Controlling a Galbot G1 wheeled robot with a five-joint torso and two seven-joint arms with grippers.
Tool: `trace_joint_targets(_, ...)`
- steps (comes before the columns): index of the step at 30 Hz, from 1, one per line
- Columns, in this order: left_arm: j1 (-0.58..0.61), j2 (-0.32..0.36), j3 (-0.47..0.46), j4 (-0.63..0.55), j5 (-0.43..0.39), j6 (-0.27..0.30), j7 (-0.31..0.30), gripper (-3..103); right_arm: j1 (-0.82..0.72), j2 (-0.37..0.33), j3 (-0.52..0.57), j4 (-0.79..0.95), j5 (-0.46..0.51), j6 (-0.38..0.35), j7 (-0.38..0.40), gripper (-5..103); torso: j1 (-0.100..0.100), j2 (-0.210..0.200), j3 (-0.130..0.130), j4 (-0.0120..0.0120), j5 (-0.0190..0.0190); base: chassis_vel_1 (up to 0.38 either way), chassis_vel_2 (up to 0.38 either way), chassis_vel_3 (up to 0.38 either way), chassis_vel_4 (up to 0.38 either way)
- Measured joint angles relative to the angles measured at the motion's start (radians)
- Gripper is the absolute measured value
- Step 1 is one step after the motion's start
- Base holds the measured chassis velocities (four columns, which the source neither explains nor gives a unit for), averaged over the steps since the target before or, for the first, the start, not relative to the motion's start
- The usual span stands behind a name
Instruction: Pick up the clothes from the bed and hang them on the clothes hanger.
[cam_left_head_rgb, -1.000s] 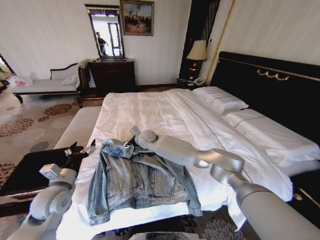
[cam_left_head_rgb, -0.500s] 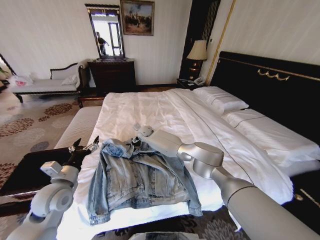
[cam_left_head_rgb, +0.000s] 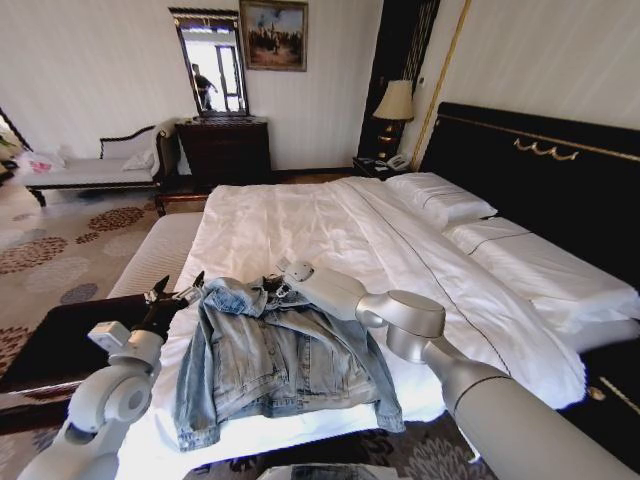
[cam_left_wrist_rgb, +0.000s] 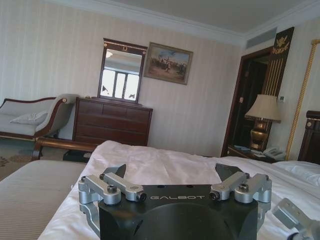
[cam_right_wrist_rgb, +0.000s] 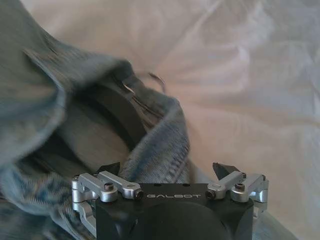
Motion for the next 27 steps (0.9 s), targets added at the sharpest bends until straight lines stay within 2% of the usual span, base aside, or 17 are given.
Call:
trace_joint_targets(9,-0.001,0.004,0.003,0.002,0.0,-0.001,0.001,100,-0.019,-0.001,0.02,-0.1,-0.03,0.034,-0.043,100,0.0,0.0,0.0,0.0001,0.0,0.0,0.0,0.0,0.0)
trace_joint_targets(20,0.001,0.004,0.009,-0.003,0.001,-0.001,0.002,100,-0.041,-0.002,0.047,-0.021,-0.014,0.036,-0.029,100,0.0,0.0,0.0,0.0002,-0.0001,0.0,0.0,0.0,0.0)
trace_joint_targets(27,0.0,0.003,0.014,-0.008,0.002,-0.002,0.003,100,-0.055,-0.002,0.048,-0.011,-0.016,0.088,-0.04,100,0.0,0.0,0.0,0.0,-0.0001,0.0,0.0,0.0,0.0)
